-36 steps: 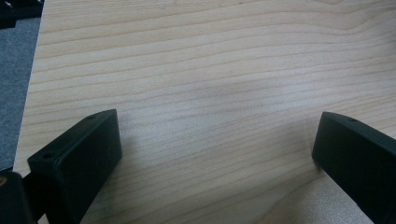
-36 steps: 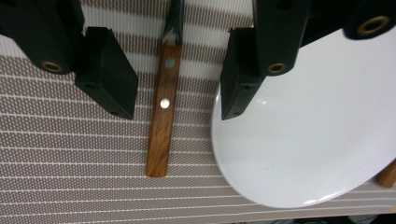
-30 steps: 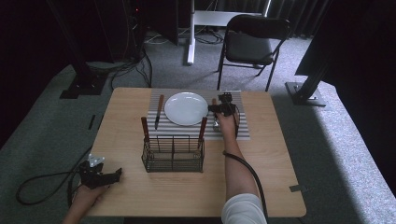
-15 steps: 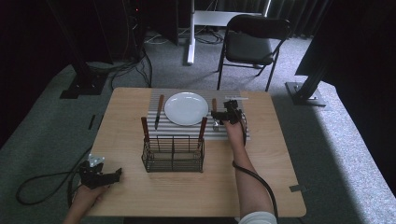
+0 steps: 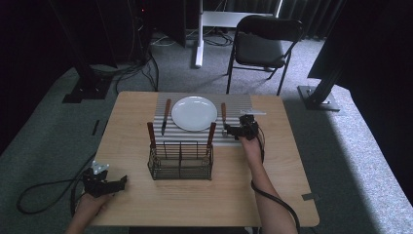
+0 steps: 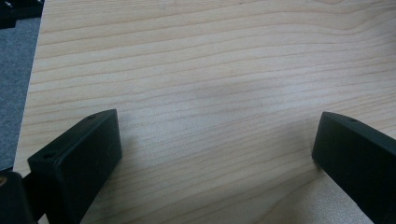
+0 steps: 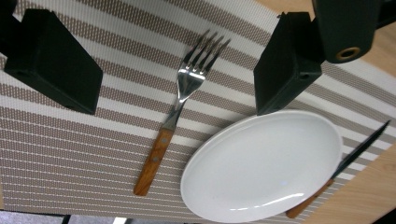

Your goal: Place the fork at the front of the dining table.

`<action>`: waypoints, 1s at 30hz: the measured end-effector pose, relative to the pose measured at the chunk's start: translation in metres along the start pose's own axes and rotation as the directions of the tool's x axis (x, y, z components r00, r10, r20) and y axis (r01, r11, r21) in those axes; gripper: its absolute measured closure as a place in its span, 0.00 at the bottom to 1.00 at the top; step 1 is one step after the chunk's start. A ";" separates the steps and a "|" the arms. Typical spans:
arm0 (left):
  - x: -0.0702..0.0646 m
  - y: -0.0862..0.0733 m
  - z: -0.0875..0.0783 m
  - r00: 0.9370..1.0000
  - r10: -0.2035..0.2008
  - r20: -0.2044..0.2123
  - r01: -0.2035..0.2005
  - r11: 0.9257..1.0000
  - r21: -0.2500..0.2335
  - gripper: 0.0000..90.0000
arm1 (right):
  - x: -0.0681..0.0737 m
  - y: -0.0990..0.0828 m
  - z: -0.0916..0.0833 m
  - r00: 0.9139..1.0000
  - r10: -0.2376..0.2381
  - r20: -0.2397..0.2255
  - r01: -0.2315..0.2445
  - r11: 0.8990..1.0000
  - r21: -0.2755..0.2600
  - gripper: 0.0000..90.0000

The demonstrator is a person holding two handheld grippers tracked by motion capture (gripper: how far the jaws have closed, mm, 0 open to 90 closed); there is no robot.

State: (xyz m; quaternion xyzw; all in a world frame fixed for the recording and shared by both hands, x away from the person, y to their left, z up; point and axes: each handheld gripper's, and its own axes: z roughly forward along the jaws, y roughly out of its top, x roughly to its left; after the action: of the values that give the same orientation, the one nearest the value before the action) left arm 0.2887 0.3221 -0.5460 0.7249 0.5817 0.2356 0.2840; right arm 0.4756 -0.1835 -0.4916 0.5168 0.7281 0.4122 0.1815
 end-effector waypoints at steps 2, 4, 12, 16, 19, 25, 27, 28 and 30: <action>0.000 0.000 0.000 1.000 0.000 0.000 0.000 1.000 0.000 0.01 | 0.001 -0.004 -0.003 1.000 0.000 -0.004 0.000 1.000 -0.007 0.17; 0.000 0.000 0.000 1.000 0.000 -0.001 0.000 1.000 0.001 0.01 | 0.003 -0.008 -0.007 1.000 -0.004 -0.013 0.004 1.000 -0.013 0.17; 0.000 0.000 0.000 1.000 0.000 0.000 0.000 1.000 0.000 0.01 | 0.006 -0.023 -0.022 0.999 -0.029 -0.016 0.029 0.999 -0.026 0.17; 0.000 0.000 0.000 1.000 0.000 0.000 0.000 1.000 0.000 0.01 | 0.006 -0.034 -0.031 1.000 -0.024 -0.019 0.023 0.999 -0.033 0.17; 0.000 0.000 0.000 1.000 0.000 0.000 0.000 1.000 0.000 0.01 | 0.006 -0.044 -0.037 0.999 -0.038 -0.019 0.037 0.999 -0.020 0.17; 0.000 0.000 0.000 1.000 0.000 0.000 0.000 1.000 0.000 0.01 | 0.006 -0.062 -0.051 0.998 -0.059 -0.015 0.059 0.998 -0.006 0.17; 0.000 0.000 0.000 1.000 0.000 0.000 0.000 1.000 0.000 0.01 | 0.004 -0.068 -0.056 0.998 -0.056 -0.015 0.056 0.998 -0.005 0.17; 0.000 0.000 0.000 1.000 0.000 0.000 0.000 1.000 0.000 0.01 | 0.002 -0.071 -0.058 0.998 -0.054 -0.013 0.054 0.999 -0.004 0.17; 0.000 0.000 0.000 1.000 0.000 0.000 0.000 1.000 0.000 0.01 | -0.001 -0.076 -0.062 0.999 -0.044 -0.013 0.044 0.999 -0.005 0.17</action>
State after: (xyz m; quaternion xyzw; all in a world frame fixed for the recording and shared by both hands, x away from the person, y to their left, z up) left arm 0.2887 0.3221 -0.5460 0.7248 0.5817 0.2357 0.2841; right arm 0.3870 -0.2201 -0.5149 0.4972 0.7395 0.4134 0.1870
